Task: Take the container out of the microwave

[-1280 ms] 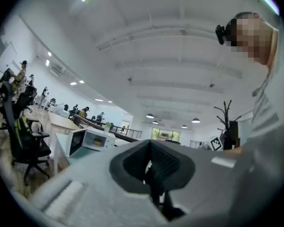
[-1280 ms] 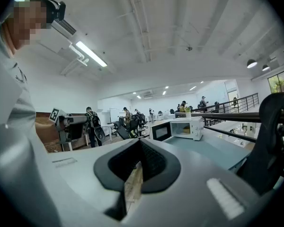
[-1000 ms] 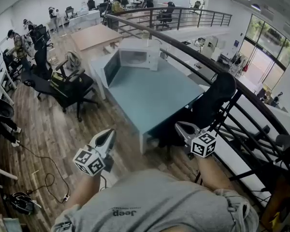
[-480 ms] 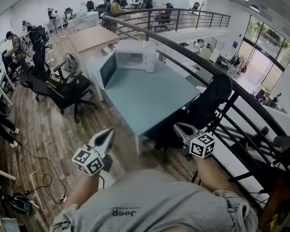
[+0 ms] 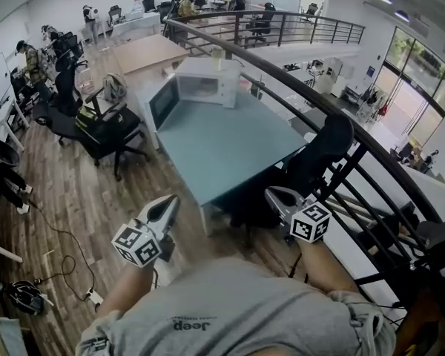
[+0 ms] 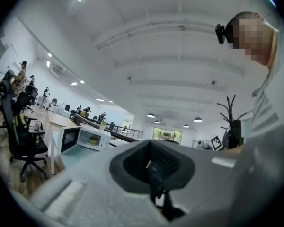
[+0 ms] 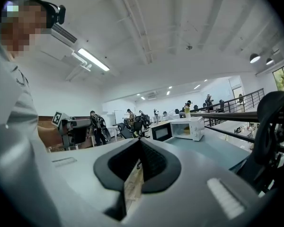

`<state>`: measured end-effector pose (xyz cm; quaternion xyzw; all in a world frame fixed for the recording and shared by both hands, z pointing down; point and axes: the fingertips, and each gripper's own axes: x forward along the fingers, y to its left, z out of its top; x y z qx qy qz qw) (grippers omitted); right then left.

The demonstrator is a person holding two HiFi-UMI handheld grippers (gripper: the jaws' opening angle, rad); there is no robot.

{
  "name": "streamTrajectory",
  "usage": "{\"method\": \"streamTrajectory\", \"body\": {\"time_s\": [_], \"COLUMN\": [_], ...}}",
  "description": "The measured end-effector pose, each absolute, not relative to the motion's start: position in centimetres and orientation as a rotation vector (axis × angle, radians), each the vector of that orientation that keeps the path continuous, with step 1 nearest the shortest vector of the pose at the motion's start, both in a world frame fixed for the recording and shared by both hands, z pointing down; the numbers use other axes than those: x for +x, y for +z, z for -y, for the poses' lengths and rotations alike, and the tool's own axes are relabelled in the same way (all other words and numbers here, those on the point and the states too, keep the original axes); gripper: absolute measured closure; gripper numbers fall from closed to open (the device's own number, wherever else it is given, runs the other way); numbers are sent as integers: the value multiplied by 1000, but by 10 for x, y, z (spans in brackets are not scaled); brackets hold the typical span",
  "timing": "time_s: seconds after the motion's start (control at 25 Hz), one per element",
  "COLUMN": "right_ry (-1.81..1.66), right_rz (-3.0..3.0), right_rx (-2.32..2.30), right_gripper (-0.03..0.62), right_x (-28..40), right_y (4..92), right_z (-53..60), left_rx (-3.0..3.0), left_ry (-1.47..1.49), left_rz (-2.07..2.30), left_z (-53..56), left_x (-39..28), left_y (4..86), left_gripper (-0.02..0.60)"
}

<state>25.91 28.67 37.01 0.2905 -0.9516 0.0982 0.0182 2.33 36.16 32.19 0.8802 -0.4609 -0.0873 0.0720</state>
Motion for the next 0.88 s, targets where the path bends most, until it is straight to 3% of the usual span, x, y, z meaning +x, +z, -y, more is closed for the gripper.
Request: {"method": "streamTrajectory", "body": {"time_s": [0.48, 0.88], "right_ry": [300, 298], "right_rz": [2981, 2955], "right_rx": [811, 941], "right_gripper": [588, 589], "right_x": [258, 191], "right_y": [378, 389], "right_z": [-256, -165], "left_rx": [2596, 2669], "left_ry": [-261, -268], "left_rz": [1422, 1276], "left_z": [-336, -229], "left_x": [34, -37], "left_y": [336, 346], "left_gripper": [563, 561]}}
